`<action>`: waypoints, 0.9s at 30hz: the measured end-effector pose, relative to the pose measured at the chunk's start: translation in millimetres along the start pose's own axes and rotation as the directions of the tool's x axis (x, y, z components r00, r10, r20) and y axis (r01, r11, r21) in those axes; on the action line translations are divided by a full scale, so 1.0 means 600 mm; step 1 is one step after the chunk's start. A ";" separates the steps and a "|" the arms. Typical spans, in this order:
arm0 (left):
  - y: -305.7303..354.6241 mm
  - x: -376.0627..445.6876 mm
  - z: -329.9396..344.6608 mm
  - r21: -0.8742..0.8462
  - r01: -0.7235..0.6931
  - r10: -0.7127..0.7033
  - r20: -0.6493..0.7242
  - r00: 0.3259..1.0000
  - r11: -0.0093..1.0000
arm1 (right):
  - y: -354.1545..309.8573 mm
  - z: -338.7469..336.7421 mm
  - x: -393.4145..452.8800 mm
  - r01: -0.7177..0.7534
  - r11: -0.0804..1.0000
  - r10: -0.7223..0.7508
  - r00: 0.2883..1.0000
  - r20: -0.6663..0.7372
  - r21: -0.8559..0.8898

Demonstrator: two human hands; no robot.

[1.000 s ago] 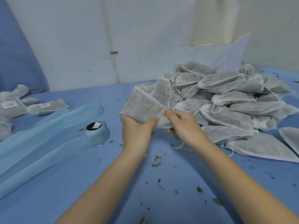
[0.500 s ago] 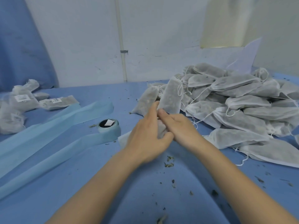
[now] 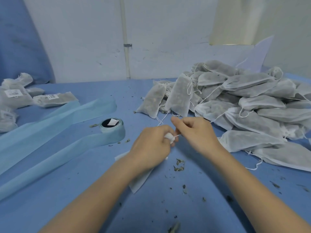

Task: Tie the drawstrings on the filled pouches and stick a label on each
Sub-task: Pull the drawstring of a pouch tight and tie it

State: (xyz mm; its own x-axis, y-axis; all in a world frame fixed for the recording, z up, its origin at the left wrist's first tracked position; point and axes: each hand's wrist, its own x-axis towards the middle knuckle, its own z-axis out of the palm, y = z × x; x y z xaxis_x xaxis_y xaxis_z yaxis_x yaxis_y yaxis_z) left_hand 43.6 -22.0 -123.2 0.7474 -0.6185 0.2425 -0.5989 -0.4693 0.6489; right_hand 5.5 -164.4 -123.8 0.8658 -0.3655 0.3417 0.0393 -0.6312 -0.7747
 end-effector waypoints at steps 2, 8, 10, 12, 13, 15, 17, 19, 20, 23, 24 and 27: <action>-0.004 -0.003 -0.001 0.051 -0.046 0.049 -0.044 0.998 0.998 | 0.004 -0.003 -0.001 -0.032 0.999 0.032 0.999 0.015 0.005; -0.010 -0.003 -0.002 0.166 -0.162 0.187 -0.154 0.970 0.973 | -0.008 -0.001 -0.003 -0.271 0.896 0.233 0.961 0.147 0.351; -0.016 -0.001 -0.004 0.098 -0.147 0.164 -0.190 0.968 0.984 | -0.011 -0.002 -0.005 -0.353 0.781 0.273 0.935 0.226 0.516; -0.024 0.001 -0.004 -0.037 -0.110 0.099 -0.228 0.969 0.993 | -0.013 -0.002 -0.007 -0.408 0.608 0.265 0.913 0.310 0.681; -0.026 0.001 -0.003 -0.113 -0.101 0.072 -0.238 0.969 0.988 | -0.014 -0.002 -0.008 -0.422 0.513 0.248 0.907 0.342 0.747; -0.026 0.003 0.000 -0.246 -0.080 0.018 -0.247 0.969 0.966 | -0.014 0.000 -0.009 -0.437 0.358 0.221 0.898 0.380 0.825; -0.026 0.006 0.002 -0.356 -0.057 -0.045 -0.272 0.961 0.933 | -0.015 0.003 -0.010 -0.443 0.272 0.206 0.894 0.398 0.854; -0.027 0.007 0.002 -0.434 -0.054 -0.097 -0.317 0.943 0.899 | -0.017 0.007 -0.012 -0.456 0.248 0.177 0.889 0.423 0.855; -0.028 0.007 0.002 -0.458 -0.050 -0.119 -0.332 0.936 0.887 | -0.017 0.010 -0.014 -0.470 0.253 0.163 0.882 0.442 0.845; -0.032 0.008 0.002 -0.475 -0.034 -0.154 -0.350 0.924 0.879 | -0.015 0.018 -0.015 -0.515 0.291 0.132 0.856 0.499 0.806; -0.033 0.008 0.002 -0.475 -0.028 -0.163 -0.356 0.920 0.879 | -0.015 0.019 -0.014 -0.527 0.294 0.123 0.848 0.515 0.797; -0.035 0.007 0.003 -0.479 -0.016 -0.182 -0.363 0.914 0.878 | -0.017 0.020 -0.014 -0.540 0.334 0.091 0.834 0.544 0.772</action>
State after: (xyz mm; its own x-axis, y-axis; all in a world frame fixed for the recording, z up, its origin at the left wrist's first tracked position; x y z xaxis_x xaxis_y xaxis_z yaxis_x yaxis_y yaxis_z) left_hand 58.9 -16.1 -137.1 0.8962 -0.2510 0.3659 -0.4000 -0.1003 0.9110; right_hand 3.9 -147.0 -125.1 0.9971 0.0099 -0.0753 -0.0696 0.5151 -0.8543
